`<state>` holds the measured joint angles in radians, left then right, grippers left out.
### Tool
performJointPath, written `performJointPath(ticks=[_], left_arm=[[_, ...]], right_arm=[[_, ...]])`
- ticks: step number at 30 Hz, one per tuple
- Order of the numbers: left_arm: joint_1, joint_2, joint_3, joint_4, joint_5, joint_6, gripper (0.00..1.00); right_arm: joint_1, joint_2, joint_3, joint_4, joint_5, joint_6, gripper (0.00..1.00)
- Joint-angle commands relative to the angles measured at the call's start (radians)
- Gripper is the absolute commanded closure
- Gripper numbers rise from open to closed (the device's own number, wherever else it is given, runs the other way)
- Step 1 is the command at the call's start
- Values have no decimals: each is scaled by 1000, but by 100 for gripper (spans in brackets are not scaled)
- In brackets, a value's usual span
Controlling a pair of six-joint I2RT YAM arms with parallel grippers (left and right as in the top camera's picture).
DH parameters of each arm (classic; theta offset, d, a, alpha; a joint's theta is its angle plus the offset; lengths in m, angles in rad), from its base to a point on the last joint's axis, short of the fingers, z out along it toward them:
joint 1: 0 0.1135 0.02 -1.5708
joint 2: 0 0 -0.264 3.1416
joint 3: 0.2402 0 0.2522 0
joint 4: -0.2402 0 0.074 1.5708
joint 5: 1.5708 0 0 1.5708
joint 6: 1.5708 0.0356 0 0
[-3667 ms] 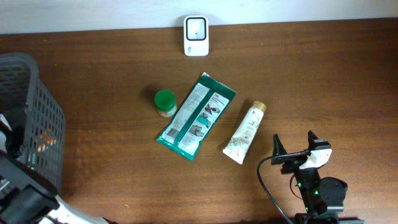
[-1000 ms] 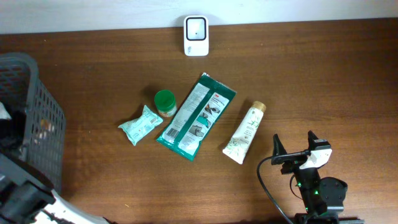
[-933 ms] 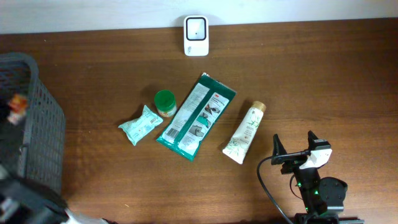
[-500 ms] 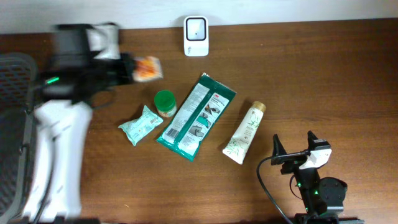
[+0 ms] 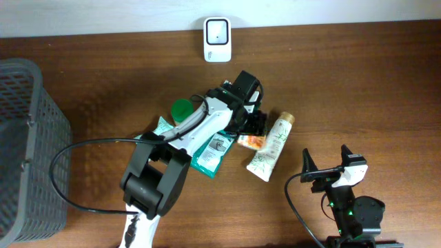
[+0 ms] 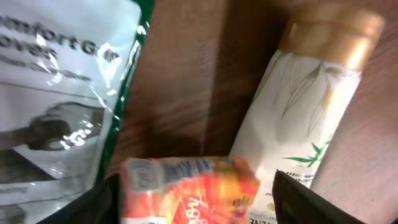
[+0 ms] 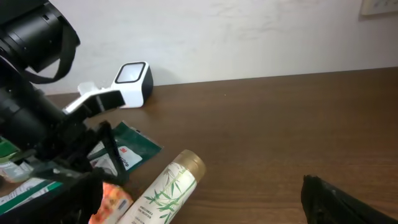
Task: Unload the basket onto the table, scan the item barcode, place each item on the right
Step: 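Pick the orange snack packet from the basket with left gripper, place near tube, then grasp the white tube with right gripper and lift it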
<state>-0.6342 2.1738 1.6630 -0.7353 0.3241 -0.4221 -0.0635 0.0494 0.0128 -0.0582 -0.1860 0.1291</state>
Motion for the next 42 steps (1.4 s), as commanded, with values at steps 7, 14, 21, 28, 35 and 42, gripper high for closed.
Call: performJointPath(ticks=[7,14,21,28,35,42], left_arm=[[329,-347,257,-203,-11,346,18],[838,-526,257,-273,-11,687,16],[1016,-478,256,-214,-11,713,1],[1017,-473,256,-194,-11,712,1],[1017,-473,256,-194,-11,712,1],[1017,-473,256,-194,-11,712,1]], right_arm=[[5,-5,-7,-1,-13,2,2],[5,-5,-7,-1,-13,2,1],[5,-5,-7,-1,-13,2,1],[5,-5,-7,-1,-13,2,1],[5,-5,-7,10,-13,2,2],[5,-3,-2,42,-126,60,2]])
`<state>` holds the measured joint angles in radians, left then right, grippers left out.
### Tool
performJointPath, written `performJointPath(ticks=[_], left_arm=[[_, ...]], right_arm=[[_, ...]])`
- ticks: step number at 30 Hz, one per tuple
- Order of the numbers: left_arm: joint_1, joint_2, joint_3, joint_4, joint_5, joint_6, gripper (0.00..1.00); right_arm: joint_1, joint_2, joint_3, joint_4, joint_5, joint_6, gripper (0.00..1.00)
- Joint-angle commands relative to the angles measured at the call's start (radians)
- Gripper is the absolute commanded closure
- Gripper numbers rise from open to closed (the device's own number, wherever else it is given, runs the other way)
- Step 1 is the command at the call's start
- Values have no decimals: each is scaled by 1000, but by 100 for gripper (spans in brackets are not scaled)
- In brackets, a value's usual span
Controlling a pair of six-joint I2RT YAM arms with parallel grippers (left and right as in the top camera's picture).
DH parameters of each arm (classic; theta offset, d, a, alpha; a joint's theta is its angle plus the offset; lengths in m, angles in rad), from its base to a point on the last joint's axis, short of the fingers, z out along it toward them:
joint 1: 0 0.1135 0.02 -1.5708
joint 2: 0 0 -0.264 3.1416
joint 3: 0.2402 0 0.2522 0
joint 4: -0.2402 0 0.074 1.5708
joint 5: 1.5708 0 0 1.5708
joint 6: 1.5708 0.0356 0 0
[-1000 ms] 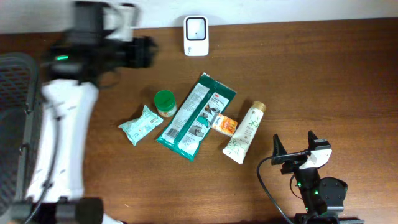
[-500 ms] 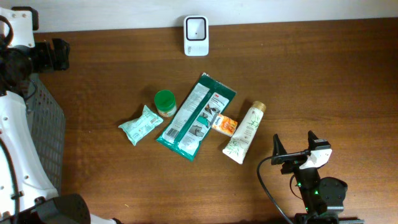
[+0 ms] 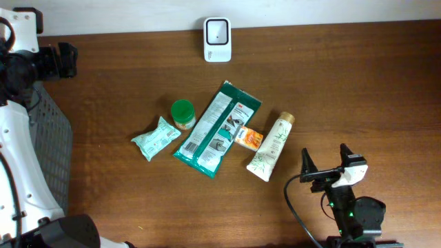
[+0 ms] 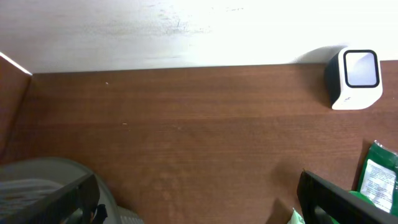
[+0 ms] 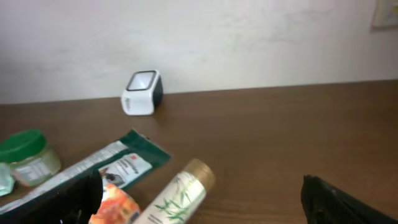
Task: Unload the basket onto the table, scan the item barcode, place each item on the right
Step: 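Grasp the white tube with right gripper and lift it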
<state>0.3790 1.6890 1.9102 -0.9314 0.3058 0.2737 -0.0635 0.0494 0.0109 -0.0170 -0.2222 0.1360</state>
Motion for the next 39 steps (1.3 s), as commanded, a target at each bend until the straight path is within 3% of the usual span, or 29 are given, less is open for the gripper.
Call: performJointPath(ticks=[1,4,6,10,11,13,15,17,19,20,23,26,29,31,35,37,39], left_arm=[[4,12,9,2,8,16,1],[4,12,9,2,8,16,1],[4,12,9,2,7,16,1],[4,12,9,2,8,16,1],[4,12,9,2,7,16,1],[4,12,9,2,8,16,1],[4,12,9,2,7,16,1],[4,12,9,2,7,16,1],[4,12,9,2,8,16,1],[4,12,9,2,8,16,1],[4,12,9,2,8,16,1],[4,12,9,2,8,16,1],[4,12,9,2,7,16,1],[4,12,9,2,8,16,1],[4,12,9,2,8,16,1],[4,12,9,2,7,16,1],[4,12,9,2,8,16,1]], right_arm=[[5,8,24,-37,-99,126,2],[4,118,212,-182,-185,135,2],[4,261,394,-376,-196,135,2],[5,691,773,-774,-203,131,2],[4,771,828,-803,-204,131,2],[5,930,864,-717,-291,133,2],[40,1103,898,-654,-347,131,17],[116,1254,1006,-718,-260,184,23],[188,1441,1148,-805,-95,333,37],[201,1514,1160,-818,-37,409,37],[201,1687,1160,-852,-28,418,38],[201,1756,1160,-861,-38,360,46],[202,1758,1160,-843,42,301,46],[202,1761,1157,-795,52,173,46],[201,1810,1157,-645,100,17,45],[199,1856,1157,-543,97,16,45],[199,1860,1158,-462,-2,-24,45]])
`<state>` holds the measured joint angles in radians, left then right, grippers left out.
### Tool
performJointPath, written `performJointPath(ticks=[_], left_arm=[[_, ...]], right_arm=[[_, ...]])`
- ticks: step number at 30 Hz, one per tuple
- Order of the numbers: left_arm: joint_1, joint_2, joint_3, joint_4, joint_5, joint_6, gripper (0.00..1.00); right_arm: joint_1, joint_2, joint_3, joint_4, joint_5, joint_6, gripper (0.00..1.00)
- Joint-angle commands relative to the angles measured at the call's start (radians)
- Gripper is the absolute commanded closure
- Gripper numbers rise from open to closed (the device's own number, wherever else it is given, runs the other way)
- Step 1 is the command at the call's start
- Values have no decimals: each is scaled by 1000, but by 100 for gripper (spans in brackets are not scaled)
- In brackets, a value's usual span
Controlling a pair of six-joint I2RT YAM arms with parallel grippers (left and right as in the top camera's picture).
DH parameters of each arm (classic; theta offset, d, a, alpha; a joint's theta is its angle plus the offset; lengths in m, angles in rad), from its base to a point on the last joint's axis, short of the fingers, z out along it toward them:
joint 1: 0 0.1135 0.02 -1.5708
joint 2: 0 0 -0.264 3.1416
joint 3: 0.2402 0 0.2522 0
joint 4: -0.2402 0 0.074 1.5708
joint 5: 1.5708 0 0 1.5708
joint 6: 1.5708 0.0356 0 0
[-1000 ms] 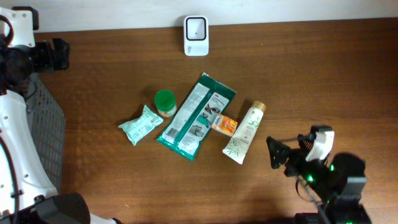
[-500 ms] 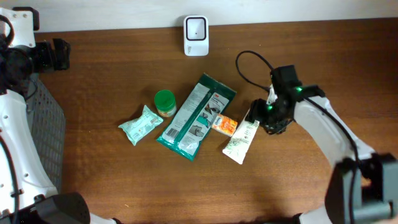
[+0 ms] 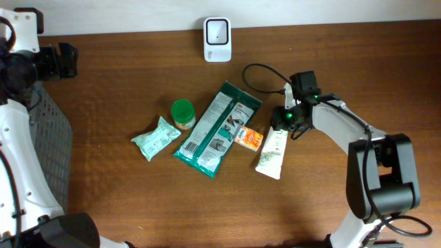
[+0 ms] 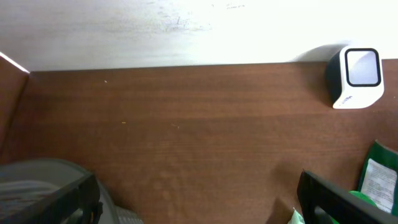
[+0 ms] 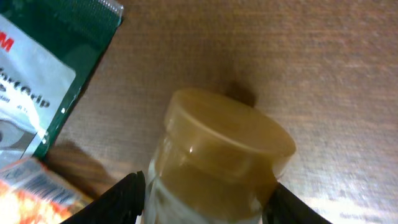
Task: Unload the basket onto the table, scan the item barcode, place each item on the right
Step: 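Grasp the white tube with right gripper and lift it, then move the held tube with right gripper to the scanner window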
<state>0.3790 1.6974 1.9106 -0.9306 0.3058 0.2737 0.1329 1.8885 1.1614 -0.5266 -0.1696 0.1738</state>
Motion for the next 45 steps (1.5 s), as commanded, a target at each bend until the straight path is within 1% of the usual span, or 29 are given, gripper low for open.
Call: performJointPath(ticks=[1,2,4,6,7,8,9,10,11,12,14,15,17,19,22,24,25,27,28,29,31,32,33,35,36,37,39,41,45], left_arm=[[4,3,9,2,8,16,1],[4,3,9,2,8,16,1],[4,3,9,2,8,16,1],[4,3,9,2,8,16,1],[4,3,9,2,8,16,1],[4,3,9,2,7,16,1],[4,3,9,2,8,16,1],[4,3,9,2,8,16,1],[4,3,9,2,7,16,1],[4,3,9,2,8,16,1],[4,3,9,2,7,16,1],[4,3,9,2,8,16,1],[4,3,9,2,7,16,1],[4,3,9,2,8,16,1],[4,3,9,2,8,16,1],[4,3,9,2,8,16,1],[4,3,9,2,7,16,1],[4,3,9,2,8,16,1],[4,3,9,2,7,16,1],[4,3,9,2,7,16,1],[4,3,9,1,7,16,1],[4,3,9,2,7,16,1],[4,3,9,2,8,16,1],[4,3,9,2,8,16,1],[4,3,9,2,7,16,1],[4,3,9,2,8,16,1],[4,3,9,2,8,16,1],[4,3,9,2,8,16,1],[4,3,9,2,7,16,1]], right_arm=[[3,21,14,110,-138,-89,42],[2,21,30,114,-140,-89,42],[-10,20,169,-63,-122,-88,38],[3,20,369,-380,-75,-79,38],[35,20,427,-518,0,-39,38],[81,20,433,-599,70,-2,43],[131,19,429,-659,134,57,53],[202,14,418,-697,227,110,54],[257,9,403,-710,278,143,53],[352,8,361,-719,359,200,52],[452,9,272,-698,431,280,47],[490,10,188,-639,433,300,40],[496,10,95,-553,442,300,38],[495,16,15,-477,480,299,34],[494,16,-47,-460,633,341,34],[494,16,-51,-447,660,341,34],[494,16,-58,-429,660,341,47],[494,16,-59,-425,660,341,85],[494,16,-59,-425,660,341,92],[494,16,-59,-425,649,341,96],[494,-2,-34,-423,564,336,96],[494,-38,-17,-423,511,302,96],[492,-103,3,-423,426,238,96],[445,-251,8,-420,265,180,96],[373,-329,8,-421,131,138,96],[321,-351,7,-422,63,116,96],[155,-327,-35,-396,-96,62,96],[-8,-293,-164,-291,-215,62,96],[-219,-290,-283,-243,-299,62,96]])
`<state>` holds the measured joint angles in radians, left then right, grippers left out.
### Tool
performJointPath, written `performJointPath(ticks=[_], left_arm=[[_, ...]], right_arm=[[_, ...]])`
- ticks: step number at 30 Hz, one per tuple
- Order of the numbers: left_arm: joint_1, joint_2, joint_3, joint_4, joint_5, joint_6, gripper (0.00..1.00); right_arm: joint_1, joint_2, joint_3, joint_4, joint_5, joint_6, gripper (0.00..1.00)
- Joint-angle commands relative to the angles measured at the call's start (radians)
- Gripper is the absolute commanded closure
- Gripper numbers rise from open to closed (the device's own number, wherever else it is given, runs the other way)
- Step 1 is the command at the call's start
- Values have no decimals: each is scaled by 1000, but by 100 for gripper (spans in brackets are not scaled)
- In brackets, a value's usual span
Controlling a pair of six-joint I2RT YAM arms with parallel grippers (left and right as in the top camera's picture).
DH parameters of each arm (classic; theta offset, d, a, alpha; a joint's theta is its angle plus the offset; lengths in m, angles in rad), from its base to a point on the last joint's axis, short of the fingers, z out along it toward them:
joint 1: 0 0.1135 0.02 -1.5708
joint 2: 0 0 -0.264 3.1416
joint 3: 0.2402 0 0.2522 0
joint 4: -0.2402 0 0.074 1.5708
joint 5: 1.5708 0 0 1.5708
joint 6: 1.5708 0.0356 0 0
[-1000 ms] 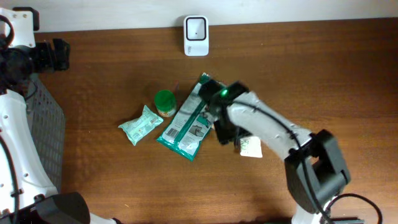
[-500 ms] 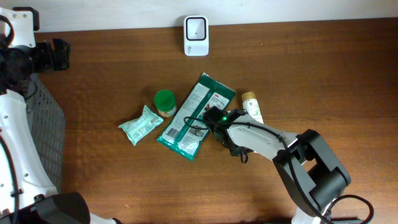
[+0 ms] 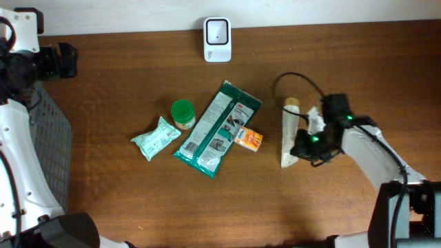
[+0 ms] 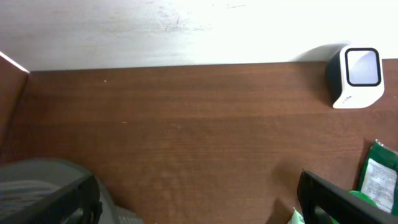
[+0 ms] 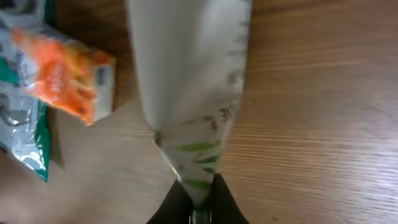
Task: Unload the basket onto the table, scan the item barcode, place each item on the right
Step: 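Move the held tube with right gripper to the scanner window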
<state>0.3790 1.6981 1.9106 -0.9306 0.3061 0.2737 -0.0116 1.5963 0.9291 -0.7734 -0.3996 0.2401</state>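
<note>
The white tube with green bamboo print (image 3: 289,134) has a gold cap pointing to the back. It sits right of the orange packet (image 3: 249,139). My right gripper (image 3: 303,149) is shut on the tube's flat crimped end (image 5: 198,180), one finger on each side. Whether the tube is off the table cannot be told. The white scanner (image 3: 217,29) stands at the back edge and also shows in the left wrist view (image 4: 357,78). My left gripper (image 3: 67,60) is far left at the back, open and holding nothing.
A long green packet (image 3: 217,129), a green-lidded jar (image 3: 182,112) and a pale green pouch (image 3: 157,136) lie mid-table, left of the orange packet (image 5: 68,74). A grey basket (image 3: 52,158) stands at the left edge under the left arm. A black cable loops behind the right arm.
My right gripper was at the tube's gold cap; now it is shut on the crimped end. The tube has shifted right, away from the orange packet, and straightened. The left arm has not moved.
First my left gripper was down among the items at the orange packet, while the right arm rested at the front right. Then the left arm was back by the basket. Later the right gripper was at the tube's cap, and now it pinches the tube's crimped end.
</note>
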Motion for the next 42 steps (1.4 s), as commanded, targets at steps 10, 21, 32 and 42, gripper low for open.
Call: performJointPath(ticks=[10,21,32,42], left_arm=[[4,3,9,2,7,16,1],[4,3,9,2,7,16,1],[3,3,9,1,7,16,1],[4,3,9,1,7,16,1]], right_arm=[[-220,16,30,23,-61,-115,38],[-304,314,31,241,-480,-393,88],[1,-229,192,-46,-758,-407,96],[80,-234,313,-53,-525,-17,96]])
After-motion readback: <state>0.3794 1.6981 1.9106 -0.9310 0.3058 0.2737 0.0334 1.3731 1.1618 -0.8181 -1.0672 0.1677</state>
